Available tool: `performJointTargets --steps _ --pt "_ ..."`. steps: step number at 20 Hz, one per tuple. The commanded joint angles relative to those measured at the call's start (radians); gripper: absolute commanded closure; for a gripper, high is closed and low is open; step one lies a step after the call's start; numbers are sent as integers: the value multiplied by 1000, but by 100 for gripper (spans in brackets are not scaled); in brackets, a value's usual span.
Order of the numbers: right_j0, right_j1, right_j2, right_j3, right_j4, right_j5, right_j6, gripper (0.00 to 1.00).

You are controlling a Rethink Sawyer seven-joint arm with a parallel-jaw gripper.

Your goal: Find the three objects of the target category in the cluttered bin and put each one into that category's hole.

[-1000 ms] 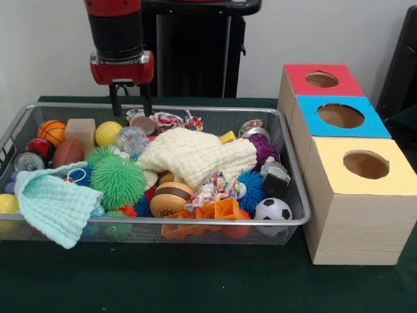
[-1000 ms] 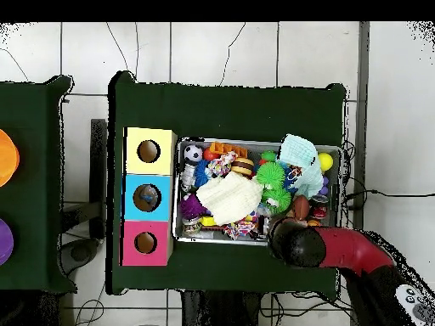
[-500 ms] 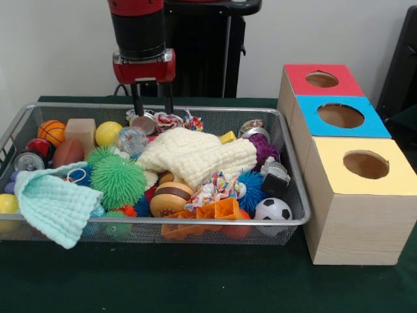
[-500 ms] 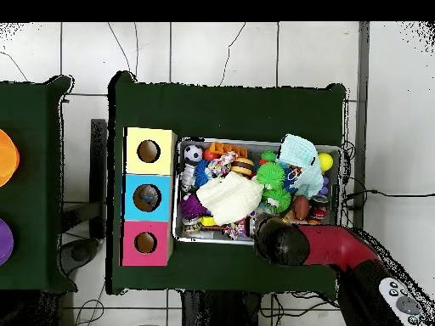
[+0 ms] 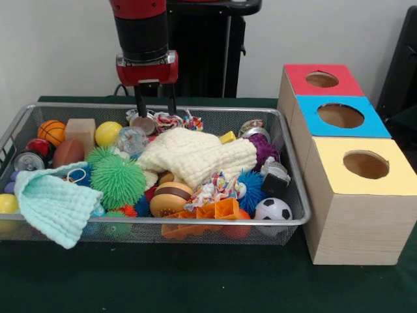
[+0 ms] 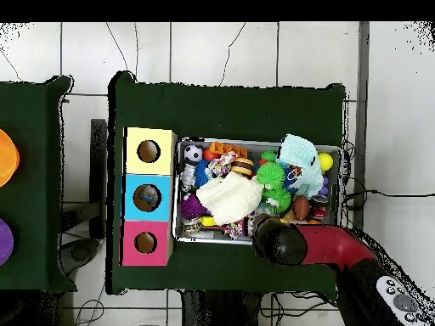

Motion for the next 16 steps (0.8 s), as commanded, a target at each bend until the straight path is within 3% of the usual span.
performJointTargets --steps 1,9,16 --pt "-32 45 6 -15 -8 -49 51 0" --pt "-31 83 -10 -66 -24 -66 55 0" --pt "-72 26 -5 -32 -24 -42 27 0"
